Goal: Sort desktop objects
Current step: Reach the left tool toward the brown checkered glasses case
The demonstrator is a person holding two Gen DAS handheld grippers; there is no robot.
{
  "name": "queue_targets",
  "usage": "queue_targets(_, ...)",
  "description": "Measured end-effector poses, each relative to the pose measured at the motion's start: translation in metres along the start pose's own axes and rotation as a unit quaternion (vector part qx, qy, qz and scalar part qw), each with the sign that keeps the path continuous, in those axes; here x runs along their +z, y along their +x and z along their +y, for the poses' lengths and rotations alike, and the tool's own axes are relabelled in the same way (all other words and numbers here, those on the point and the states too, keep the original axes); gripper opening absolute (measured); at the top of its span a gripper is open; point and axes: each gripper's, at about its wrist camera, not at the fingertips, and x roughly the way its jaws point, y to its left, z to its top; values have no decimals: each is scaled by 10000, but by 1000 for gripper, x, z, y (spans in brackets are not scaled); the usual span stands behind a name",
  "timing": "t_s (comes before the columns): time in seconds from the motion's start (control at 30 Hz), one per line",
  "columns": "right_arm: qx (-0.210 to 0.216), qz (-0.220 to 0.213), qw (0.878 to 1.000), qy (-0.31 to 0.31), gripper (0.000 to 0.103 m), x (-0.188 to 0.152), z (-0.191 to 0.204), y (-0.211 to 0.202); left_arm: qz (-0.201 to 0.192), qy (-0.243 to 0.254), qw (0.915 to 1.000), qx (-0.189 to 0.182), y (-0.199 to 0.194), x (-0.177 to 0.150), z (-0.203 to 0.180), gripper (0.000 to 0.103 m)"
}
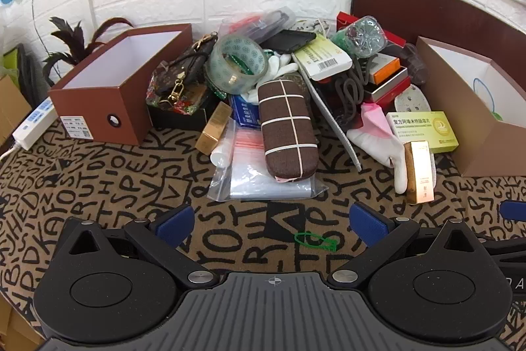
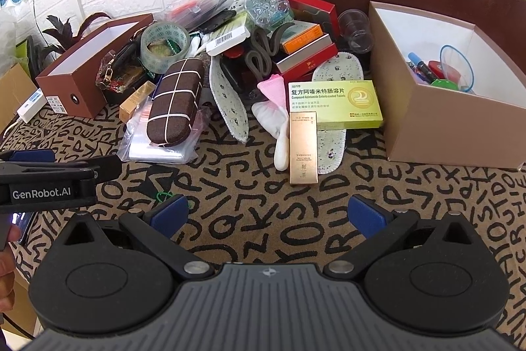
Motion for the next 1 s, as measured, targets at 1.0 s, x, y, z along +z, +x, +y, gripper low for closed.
queue_targets(1.0, 1111, 143, 9924, -510, 84, 37, 44, 103, 439, -194, 9945, -932, 89, 50, 32, 86)
